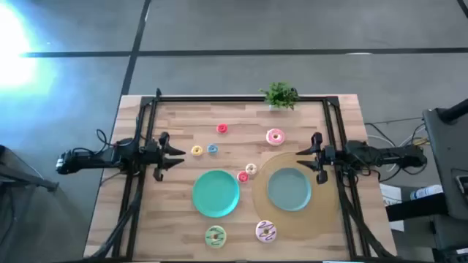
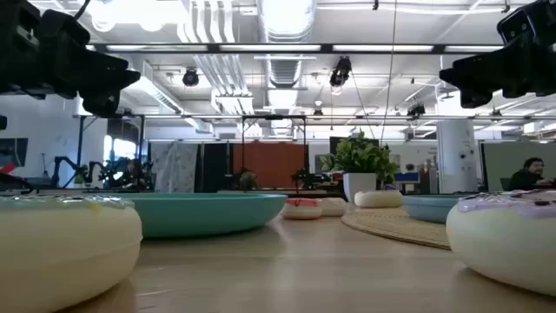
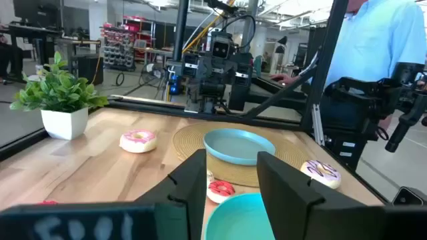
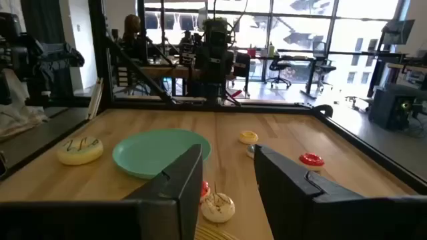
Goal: Pick & Place donuts
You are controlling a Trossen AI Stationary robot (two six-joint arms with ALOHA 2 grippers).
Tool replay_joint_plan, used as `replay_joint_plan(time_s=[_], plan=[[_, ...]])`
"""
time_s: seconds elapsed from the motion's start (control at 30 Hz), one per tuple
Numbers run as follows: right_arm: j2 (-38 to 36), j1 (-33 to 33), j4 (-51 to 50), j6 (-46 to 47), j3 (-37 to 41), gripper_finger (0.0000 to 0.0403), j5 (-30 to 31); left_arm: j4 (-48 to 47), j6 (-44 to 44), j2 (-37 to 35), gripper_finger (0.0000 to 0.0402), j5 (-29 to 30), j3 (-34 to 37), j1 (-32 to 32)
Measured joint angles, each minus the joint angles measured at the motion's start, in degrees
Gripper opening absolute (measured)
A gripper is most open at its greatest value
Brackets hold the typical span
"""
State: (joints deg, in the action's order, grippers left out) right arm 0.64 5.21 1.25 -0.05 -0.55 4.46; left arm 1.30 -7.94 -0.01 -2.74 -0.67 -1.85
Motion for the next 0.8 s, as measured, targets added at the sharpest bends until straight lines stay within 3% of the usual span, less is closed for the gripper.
replay_joint_plan(time_s=[0.8], plan=[[0.07, 0.00, -0.02, 0.01, 0.01, 0.0129, -0.01, 0.00, 0.01, 0.00, 0.0108, 0.00, 0.00, -0.02]])
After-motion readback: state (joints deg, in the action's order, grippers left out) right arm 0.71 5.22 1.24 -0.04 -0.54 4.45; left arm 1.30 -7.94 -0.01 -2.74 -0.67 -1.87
